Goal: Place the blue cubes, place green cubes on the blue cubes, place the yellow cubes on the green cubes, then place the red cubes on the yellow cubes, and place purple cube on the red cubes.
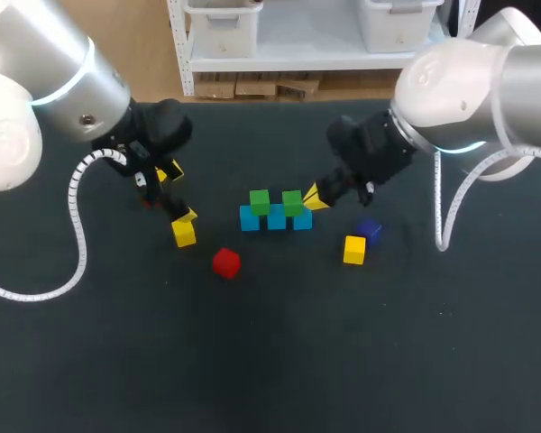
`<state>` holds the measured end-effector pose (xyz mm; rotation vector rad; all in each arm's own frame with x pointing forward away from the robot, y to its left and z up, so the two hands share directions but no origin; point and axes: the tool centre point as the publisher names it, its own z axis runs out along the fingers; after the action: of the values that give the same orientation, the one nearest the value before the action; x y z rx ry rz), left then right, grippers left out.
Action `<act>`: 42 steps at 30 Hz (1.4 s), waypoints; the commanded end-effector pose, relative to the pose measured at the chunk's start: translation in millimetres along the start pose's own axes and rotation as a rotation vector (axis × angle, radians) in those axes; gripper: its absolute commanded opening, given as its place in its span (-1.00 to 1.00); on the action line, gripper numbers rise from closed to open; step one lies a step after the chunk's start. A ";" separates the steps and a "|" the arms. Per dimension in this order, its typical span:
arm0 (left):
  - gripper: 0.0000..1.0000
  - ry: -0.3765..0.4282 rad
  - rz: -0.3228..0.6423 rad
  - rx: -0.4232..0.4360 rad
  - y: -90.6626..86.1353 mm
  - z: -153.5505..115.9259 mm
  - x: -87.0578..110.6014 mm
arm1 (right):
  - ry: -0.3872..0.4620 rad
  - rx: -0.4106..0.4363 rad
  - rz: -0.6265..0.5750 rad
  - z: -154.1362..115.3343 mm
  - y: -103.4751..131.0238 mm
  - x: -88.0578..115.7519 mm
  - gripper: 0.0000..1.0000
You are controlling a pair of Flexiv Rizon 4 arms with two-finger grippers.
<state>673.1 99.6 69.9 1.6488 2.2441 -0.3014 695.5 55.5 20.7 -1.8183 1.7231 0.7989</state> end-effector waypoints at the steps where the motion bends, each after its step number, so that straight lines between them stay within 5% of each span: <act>1: 1.00 -0.004 0.002 0.001 0.2 -0.1 1.5 | 0.002 -0.005 0.000 1.6 -2.2 -0.6 -1.00; 23: 1.00 -0.004 0.002 0.001 0.2 -0.1 1.5 | 0.034 0.076 -0.008 -28.5 1.7 7.2 -1.00; 25: 1.00 -0.004 0.002 0.001 0.2 -0.1 1.5 | 0.017 0.088 -0.009 -36.4 2.4 9.0 -0.07; 26: 1.00 -0.004 0.002 0.001 0.2 -0.1 1.5 | 0.004 0.092 -0.012 -40.0 2.9 9.8 1.00; 42: 1.00 -0.004 0.002 0.001 0.2 -0.1 1.5 | -0.097 0.153 0.040 -79.6 11.0 23.5 1.00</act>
<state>673.1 99.6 69.9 1.6487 2.2442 -0.3013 695.4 -9.4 58.1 -1.6400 1.7299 0.7238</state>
